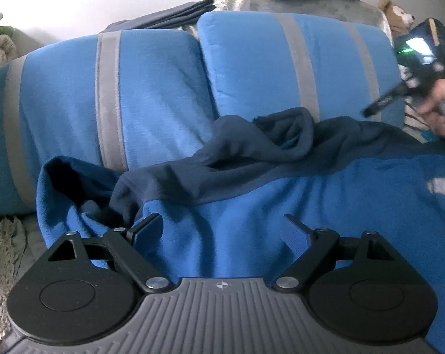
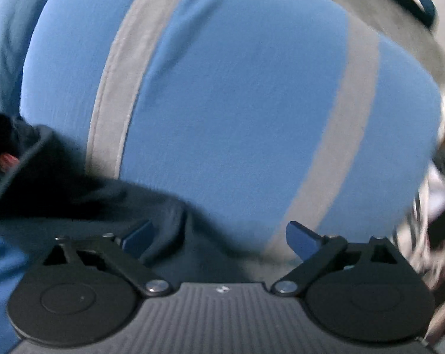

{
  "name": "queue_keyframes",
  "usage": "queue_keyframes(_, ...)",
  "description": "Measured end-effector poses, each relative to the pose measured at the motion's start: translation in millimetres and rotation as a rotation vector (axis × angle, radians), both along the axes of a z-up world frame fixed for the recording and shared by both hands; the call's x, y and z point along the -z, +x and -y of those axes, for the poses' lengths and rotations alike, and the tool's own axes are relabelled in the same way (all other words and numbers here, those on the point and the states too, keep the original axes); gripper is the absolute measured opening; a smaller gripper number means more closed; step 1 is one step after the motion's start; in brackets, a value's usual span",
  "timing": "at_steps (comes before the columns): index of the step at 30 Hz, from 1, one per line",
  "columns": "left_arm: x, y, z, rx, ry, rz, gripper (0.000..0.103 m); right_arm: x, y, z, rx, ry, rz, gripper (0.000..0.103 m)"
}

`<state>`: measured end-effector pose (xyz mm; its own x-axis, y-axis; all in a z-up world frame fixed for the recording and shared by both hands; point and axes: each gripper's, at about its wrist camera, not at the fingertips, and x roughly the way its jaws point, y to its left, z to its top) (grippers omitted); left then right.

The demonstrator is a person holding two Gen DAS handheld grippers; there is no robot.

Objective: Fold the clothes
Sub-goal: 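Withdraw both open tools up from the folded hood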

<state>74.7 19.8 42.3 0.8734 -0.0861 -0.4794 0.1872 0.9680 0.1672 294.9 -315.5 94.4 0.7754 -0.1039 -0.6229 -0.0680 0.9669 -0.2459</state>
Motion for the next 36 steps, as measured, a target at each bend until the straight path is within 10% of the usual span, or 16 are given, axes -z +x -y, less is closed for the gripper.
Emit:
queue_keyframes(12, -6, -3, -4, -0.012, -0.013, 0.007, 0.087, 41, -109, 61, 0.096, 0.529, -0.364, 0.084)
queue_keyframes(15, -6, -3, -8, -0.031, -0.01, 0.002, 0.087, 56, -107, 62, 0.13, 0.619, -0.39, 0.068)
queue_keyframes(19, -6, -2, -15, -0.055, -0.01, -0.002, 0.087, 72, -108, 66, 0.195, 0.736, -0.385, 0.016)
queue_keyframes(22, -7, -1, -21, -0.075, -0.017, -0.001, 0.087, 68, -113, 71, 0.244, 0.696, -0.288, 0.013)
queue_keyframes(25, -9, 1, -27, -0.096, -0.037, -0.009, 0.087, 67, -115, 70, 0.246, 0.657, -0.271, 0.021)
queue_keyframes(29, -11, 6, -39, -0.128, -0.097, -0.028, 0.087, 54, -123, 57, 0.269, 0.538, -0.227, 0.086)
queue_keyframes(36, -14, 13, -67, -0.218, -0.221, -0.057, 0.087, 10, -154, 5, 0.177, 0.299, -0.033, 0.103)
